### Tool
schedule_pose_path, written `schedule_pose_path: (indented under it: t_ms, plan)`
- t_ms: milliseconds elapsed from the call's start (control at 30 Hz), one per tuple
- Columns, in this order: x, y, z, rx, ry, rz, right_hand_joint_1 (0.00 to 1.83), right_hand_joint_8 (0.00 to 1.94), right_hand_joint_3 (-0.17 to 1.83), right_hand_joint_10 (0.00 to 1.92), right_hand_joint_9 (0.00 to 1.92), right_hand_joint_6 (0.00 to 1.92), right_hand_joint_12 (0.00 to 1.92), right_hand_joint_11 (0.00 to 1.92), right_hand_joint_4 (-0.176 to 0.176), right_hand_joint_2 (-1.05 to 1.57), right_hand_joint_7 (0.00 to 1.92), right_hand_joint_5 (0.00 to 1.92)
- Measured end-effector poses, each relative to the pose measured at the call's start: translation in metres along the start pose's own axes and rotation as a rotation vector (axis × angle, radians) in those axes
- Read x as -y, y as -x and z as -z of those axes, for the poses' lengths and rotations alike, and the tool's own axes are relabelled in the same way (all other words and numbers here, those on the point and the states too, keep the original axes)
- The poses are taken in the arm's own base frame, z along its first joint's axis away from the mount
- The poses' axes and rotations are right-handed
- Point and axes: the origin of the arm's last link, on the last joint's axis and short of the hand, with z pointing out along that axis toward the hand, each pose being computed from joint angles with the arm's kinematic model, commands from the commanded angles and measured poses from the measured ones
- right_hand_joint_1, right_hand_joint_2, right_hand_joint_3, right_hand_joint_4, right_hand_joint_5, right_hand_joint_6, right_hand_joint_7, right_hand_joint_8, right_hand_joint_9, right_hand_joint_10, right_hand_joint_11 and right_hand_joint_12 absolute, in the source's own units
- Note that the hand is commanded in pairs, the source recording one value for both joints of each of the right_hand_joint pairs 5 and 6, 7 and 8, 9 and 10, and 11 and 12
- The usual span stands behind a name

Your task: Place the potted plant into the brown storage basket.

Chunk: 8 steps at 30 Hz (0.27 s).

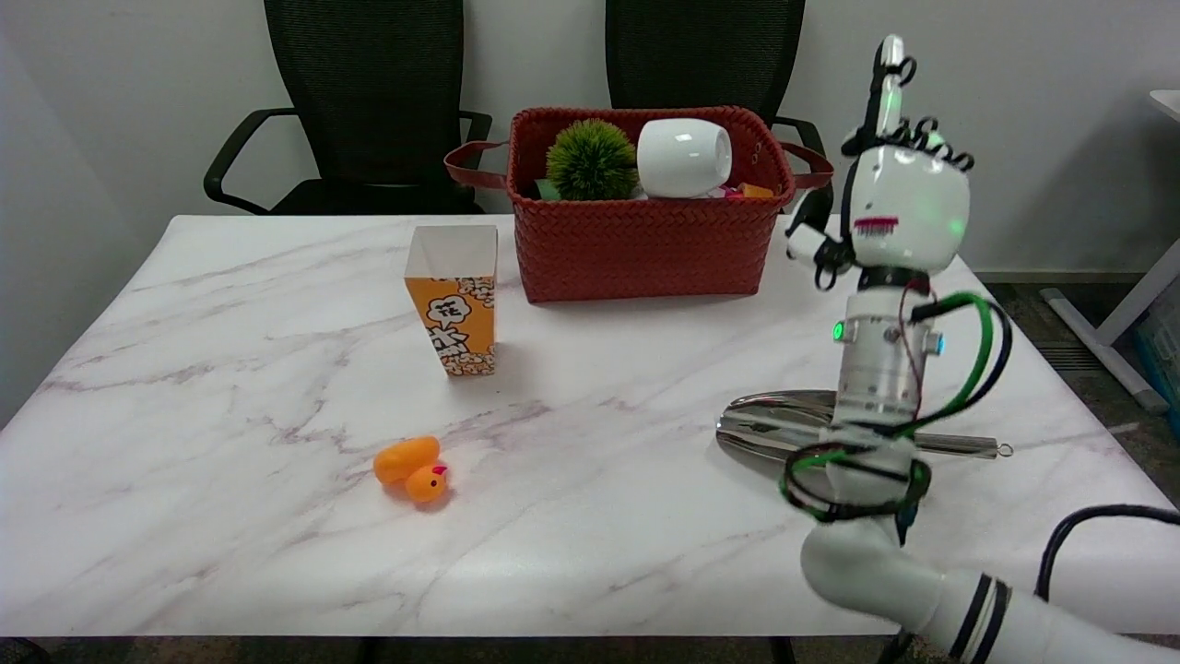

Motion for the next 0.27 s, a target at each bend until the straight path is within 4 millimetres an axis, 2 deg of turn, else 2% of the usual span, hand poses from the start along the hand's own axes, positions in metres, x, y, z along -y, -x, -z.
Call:
schedule_pose_path:
  t_ms: [267]
  plan:
    - [0.011,-0.001,0.053,0.002,0.019,0.035,1.29,0.78,1.15,0.76,0.76,0.05,0.71,0.71,0.000,0.55,0.78,0.05]
